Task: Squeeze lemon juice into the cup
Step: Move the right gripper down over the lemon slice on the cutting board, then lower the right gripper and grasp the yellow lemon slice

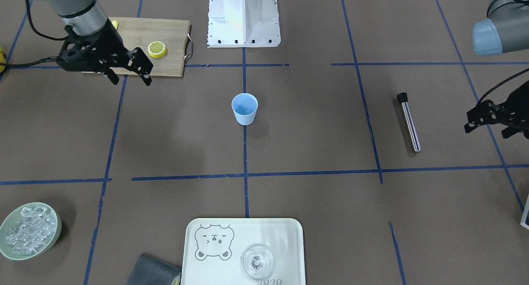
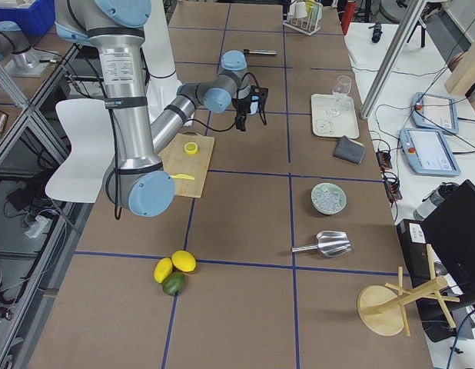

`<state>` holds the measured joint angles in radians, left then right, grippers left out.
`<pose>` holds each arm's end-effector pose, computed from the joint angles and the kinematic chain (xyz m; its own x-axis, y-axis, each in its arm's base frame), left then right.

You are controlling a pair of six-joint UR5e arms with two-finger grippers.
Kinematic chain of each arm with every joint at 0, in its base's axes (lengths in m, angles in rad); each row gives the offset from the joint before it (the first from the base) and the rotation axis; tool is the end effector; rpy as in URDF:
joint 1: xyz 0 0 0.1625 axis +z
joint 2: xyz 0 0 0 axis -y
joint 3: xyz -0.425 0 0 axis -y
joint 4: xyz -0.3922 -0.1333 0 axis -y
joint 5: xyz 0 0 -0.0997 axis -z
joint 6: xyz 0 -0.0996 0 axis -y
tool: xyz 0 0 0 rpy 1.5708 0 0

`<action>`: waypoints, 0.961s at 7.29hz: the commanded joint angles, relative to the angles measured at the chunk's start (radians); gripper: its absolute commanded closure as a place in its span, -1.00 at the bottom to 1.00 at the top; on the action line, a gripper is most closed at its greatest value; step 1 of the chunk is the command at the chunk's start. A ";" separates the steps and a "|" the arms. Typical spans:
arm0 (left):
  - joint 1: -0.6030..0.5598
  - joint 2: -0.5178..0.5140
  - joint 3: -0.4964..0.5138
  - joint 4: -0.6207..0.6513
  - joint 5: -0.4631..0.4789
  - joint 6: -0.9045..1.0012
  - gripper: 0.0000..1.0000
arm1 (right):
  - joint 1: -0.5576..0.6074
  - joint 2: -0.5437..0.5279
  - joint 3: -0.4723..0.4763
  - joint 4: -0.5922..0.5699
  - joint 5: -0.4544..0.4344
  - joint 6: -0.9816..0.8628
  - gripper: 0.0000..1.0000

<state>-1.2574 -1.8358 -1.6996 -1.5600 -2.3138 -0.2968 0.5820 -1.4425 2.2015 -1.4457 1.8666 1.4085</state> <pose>0.1202 -0.5848 0.4529 0.6790 0.1890 -0.7093 -0.0914 0.9805 0.1739 -0.3402 -0.3487 0.2974 0.5772 0.1948 0.7930 -0.2475 0.9672 -0.0574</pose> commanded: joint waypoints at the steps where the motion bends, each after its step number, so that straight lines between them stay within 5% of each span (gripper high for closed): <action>1: 0.006 -0.019 0.008 0.000 -0.001 -0.012 -1.00 | -0.294 -0.137 0.034 0.150 -0.290 0.175 -1.00; 3: 0.006 -0.020 0.009 0.000 -0.003 -0.012 -1.00 | -0.471 -0.214 0.034 0.175 -0.465 0.211 -1.00; 7: 0.006 -0.026 0.000 0.002 -0.007 -0.013 -1.00 | -0.536 -0.225 -0.002 0.176 -0.483 0.234 -1.00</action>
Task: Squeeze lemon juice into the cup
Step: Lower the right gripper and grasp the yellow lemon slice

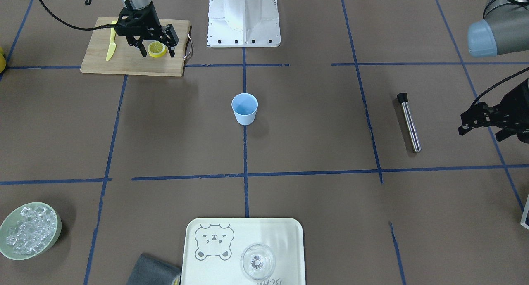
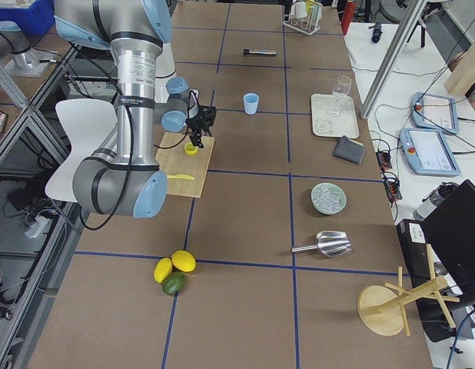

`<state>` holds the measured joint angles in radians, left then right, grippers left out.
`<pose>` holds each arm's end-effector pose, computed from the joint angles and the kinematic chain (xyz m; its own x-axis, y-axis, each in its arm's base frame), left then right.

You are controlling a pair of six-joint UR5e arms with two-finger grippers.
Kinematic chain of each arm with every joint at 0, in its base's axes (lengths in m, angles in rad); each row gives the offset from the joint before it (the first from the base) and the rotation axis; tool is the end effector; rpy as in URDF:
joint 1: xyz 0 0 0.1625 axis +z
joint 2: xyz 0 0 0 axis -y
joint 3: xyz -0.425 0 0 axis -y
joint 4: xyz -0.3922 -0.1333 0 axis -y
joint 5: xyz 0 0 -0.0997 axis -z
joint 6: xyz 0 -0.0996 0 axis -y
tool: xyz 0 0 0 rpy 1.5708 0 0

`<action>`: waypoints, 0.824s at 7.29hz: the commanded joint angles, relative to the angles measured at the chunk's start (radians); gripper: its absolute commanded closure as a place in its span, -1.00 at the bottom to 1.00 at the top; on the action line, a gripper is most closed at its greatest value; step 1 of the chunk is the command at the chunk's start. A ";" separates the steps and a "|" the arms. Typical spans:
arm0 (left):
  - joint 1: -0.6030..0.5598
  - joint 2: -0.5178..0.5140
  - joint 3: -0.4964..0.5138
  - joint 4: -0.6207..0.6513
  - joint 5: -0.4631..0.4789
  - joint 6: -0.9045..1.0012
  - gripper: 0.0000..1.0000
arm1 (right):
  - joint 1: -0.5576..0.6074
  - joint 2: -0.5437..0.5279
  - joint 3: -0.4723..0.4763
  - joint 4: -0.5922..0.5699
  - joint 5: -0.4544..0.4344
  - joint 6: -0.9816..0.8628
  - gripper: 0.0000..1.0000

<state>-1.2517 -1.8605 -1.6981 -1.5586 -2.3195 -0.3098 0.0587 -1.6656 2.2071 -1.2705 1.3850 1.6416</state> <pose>0.1261 -0.5906 0.4387 0.6703 0.1952 -0.7160 -0.0882 0.9789 0.1844 -0.4256 -0.1770 0.3743 0.6495 0.1078 0.7527 -0.2418 0.9678 0.0700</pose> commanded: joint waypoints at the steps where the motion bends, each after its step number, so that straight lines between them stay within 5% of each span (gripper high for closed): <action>1: 0.000 -0.006 0.000 0.000 -0.003 0.000 -1.00 | -0.022 -0.008 -0.006 0.000 0.008 0.001 -1.00; 6: 0.000 -0.006 -0.005 -0.001 -0.003 0.000 -1.00 | -0.051 -0.043 -0.006 -0.001 0.052 0.001 -1.00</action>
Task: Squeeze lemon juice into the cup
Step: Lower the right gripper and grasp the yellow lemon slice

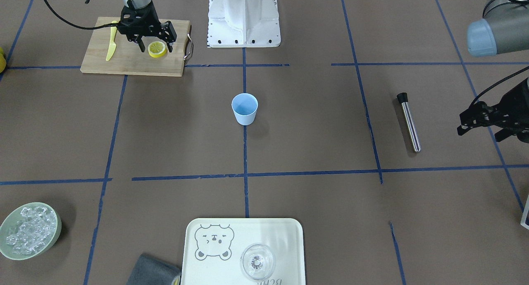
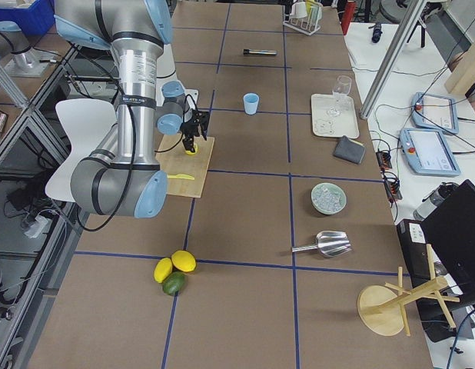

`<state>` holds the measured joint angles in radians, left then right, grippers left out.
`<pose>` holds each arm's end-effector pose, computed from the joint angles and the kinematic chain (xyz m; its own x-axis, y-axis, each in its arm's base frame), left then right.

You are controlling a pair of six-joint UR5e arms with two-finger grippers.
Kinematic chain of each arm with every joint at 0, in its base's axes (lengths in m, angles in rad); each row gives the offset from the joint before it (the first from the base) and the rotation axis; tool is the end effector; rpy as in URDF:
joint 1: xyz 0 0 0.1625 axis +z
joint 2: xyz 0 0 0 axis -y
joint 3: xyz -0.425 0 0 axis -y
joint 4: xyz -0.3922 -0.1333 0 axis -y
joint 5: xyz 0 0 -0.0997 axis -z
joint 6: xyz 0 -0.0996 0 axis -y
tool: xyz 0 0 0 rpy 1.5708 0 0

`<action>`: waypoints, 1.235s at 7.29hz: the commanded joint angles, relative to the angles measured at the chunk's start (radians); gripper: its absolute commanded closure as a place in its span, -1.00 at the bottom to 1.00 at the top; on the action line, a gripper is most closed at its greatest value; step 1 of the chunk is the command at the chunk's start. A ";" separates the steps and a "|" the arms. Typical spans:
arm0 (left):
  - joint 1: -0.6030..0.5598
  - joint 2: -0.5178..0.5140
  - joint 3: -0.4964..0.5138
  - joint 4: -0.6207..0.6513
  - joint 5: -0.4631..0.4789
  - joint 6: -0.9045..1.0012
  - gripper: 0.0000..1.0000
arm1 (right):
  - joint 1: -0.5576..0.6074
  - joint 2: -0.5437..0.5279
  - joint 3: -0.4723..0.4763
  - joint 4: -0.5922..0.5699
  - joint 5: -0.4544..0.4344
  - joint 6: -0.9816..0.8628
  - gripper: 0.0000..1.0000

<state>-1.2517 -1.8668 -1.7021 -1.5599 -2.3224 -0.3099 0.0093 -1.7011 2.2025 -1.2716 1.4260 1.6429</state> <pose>0.1267 -0.5916 0.4327 0.6656 0.2032 -0.7181 -0.0881 0.9769 0.1948 -0.4275 -0.1517 0.3924 0.6863 0.0777 0.7231 -0.1626 0.9855 0.0485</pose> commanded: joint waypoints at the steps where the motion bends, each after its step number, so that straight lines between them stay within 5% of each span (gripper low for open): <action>1: 0.000 0.000 -0.002 0.000 -0.002 0.000 -1.00 | -0.003 -0.008 -0.001 0.000 0.025 0.000 -1.00; 9: -0.002 0.000 -0.005 0.000 -0.002 0.000 -1.00 | -0.034 0.001 -0.020 -0.008 0.028 0.000 -1.00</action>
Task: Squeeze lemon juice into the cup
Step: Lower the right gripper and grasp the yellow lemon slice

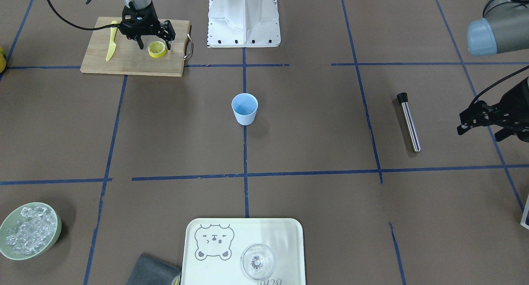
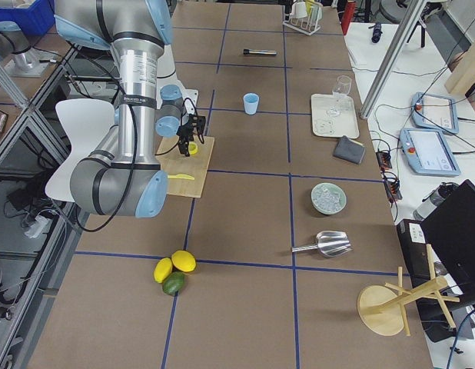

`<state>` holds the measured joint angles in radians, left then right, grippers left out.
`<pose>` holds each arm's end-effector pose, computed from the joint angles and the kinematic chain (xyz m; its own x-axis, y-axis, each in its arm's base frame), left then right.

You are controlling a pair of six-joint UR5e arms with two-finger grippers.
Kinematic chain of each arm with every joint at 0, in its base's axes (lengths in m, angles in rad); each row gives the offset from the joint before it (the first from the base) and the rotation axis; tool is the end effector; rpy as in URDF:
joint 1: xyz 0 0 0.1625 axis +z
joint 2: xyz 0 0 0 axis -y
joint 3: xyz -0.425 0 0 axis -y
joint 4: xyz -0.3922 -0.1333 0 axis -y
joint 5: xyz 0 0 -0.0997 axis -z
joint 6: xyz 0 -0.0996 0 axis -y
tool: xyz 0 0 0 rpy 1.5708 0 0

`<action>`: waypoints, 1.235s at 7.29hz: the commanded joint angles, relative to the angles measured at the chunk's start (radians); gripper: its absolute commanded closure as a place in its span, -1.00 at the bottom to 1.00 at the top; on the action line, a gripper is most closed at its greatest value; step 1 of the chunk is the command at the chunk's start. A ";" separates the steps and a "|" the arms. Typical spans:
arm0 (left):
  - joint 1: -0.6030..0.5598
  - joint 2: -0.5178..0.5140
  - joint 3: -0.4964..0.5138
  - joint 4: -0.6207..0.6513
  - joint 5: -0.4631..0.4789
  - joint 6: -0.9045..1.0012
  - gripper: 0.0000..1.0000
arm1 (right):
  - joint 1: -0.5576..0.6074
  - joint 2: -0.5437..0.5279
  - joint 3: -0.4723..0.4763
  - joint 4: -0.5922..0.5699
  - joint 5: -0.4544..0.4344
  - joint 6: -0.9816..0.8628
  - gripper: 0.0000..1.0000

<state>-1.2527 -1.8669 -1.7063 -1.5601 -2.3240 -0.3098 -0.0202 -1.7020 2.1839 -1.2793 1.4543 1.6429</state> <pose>0.1260 -0.5912 0.4305 0.6637 0.2058 -0.7191 -0.0873 0.9761 0.1988 -0.4352 -0.1361 0.4032 0.7091 0.0572 0.7027 -0.1125 0.9931 0.0326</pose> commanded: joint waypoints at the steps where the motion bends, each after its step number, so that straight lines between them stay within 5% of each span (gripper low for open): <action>1: -0.001 0.000 -0.001 0.000 0.000 0.000 -1.00 | -0.006 0.002 -0.001 0.000 0.000 0.000 -1.00; 3: -0.001 0.000 -0.012 0.002 0.000 0.000 -1.00 | -0.003 0.002 0.000 0.000 -0.002 0.000 -0.98; 5: -0.001 0.000 -0.013 0.002 0.000 0.000 -1.00 | 0.000 0.001 0.000 0.000 -0.002 0.000 -0.56; 9: -0.001 0.000 -0.013 0.002 0.000 0.000 -1.00 | 0.005 -0.005 0.010 0.002 0.000 0.000 -0.19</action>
<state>-1.2533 -1.8669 -1.7191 -1.5585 -2.3240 -0.3099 -0.0176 -1.7039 2.1896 -1.2779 1.4537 1.6429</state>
